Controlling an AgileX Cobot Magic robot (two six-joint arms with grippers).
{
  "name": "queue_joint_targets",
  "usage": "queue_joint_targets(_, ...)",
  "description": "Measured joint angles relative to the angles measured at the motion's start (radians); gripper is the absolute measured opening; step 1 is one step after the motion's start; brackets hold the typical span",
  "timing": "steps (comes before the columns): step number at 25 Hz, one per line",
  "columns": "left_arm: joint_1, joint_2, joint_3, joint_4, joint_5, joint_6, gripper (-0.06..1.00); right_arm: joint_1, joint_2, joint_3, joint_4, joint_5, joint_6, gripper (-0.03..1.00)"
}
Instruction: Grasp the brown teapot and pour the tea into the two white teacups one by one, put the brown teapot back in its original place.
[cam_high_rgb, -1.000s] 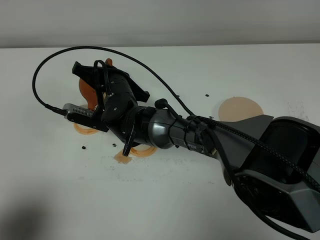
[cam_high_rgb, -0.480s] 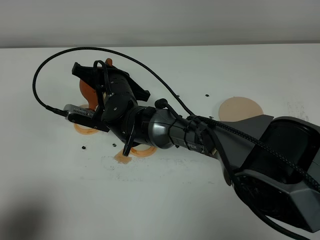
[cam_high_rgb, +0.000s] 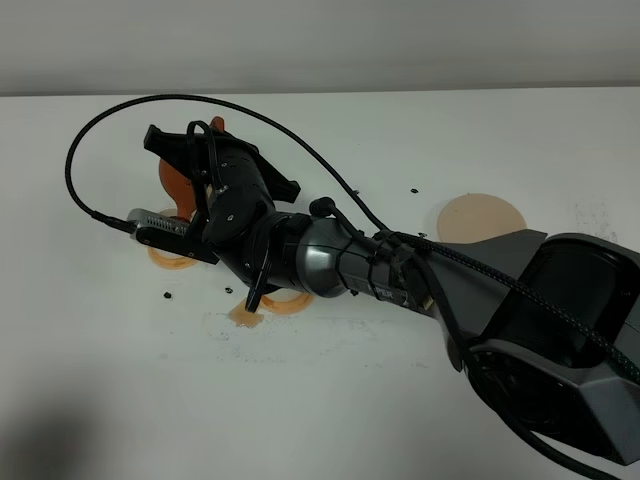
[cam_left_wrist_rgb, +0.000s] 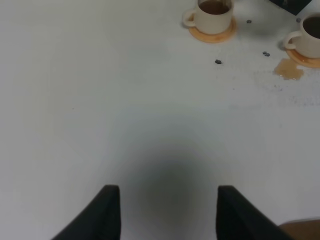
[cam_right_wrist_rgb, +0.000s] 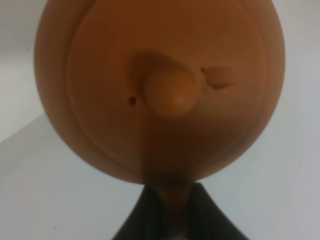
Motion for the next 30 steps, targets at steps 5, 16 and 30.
queue_joint_targets(5,0.0,0.0,0.0,0.0,0.0,0.001,0.46,0.004,0.0,-0.018,0.0,0.0,0.0,0.12)
queue_joint_targets(16,0.0,0.0,0.0,0.0,0.0,0.001,0.46,0.019,0.0,-0.018,0.0,-0.004,0.0,0.12)
queue_joint_targets(30,0.0,0.0,0.0,0.0,0.0,0.001,0.46,0.018,-0.059,-0.027,0.208,0.012,-0.056,0.12)
